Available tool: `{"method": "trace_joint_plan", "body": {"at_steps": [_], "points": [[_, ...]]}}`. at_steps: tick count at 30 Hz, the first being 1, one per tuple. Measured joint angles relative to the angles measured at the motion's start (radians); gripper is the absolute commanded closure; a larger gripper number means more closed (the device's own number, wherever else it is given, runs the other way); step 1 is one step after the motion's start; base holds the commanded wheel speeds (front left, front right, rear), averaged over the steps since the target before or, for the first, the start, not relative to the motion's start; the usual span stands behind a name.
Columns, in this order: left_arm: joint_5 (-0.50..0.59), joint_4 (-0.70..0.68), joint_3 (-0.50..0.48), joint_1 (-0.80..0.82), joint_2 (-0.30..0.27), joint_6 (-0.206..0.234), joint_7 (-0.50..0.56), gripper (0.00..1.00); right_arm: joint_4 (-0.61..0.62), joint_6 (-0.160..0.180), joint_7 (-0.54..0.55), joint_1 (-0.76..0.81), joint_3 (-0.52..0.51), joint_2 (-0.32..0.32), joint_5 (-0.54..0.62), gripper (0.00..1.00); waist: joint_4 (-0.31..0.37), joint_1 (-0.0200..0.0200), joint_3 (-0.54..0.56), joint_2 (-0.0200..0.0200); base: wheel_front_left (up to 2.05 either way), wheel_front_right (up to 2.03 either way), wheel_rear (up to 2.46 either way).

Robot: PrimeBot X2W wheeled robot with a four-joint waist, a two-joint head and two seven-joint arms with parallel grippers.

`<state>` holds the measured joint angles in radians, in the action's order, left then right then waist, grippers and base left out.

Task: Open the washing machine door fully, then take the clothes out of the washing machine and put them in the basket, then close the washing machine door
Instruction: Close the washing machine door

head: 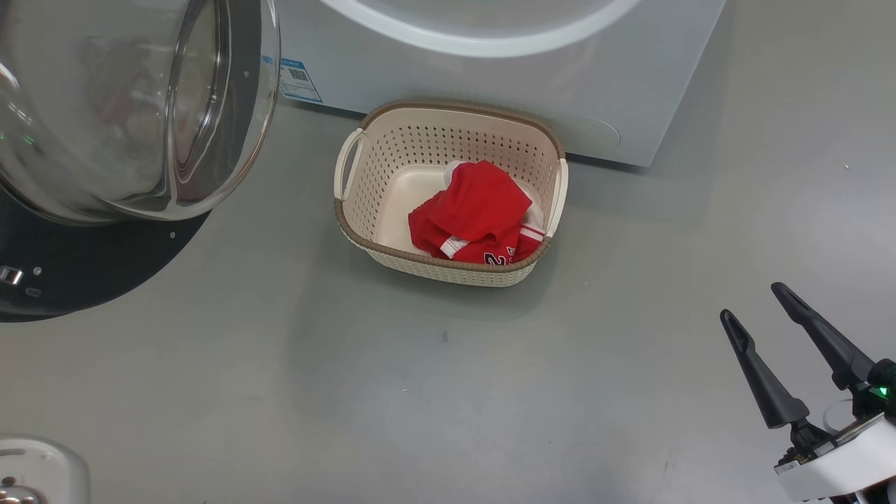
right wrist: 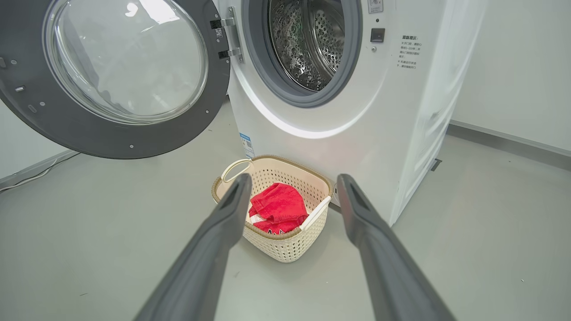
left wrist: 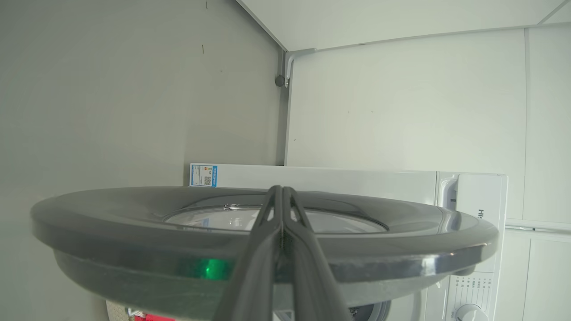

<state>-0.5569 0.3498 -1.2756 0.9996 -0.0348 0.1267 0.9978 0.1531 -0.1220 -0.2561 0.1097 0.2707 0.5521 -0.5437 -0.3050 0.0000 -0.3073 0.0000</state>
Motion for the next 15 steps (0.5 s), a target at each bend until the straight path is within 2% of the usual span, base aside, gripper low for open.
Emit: {"method": "trace_joint_plan", "body": {"at_steps": [15], "points": [[-0.045, -0.041, 0.017, -0.014, 0.007, -0.006, 0.136, 1.00, -0.003, 0.000, 0.000, 0.000, 0.009, -0.001, 0.000, 0.00, 0.003, 0.0000, 0.008, 0.0000, 0.00, 0.00, 0.00]]}}
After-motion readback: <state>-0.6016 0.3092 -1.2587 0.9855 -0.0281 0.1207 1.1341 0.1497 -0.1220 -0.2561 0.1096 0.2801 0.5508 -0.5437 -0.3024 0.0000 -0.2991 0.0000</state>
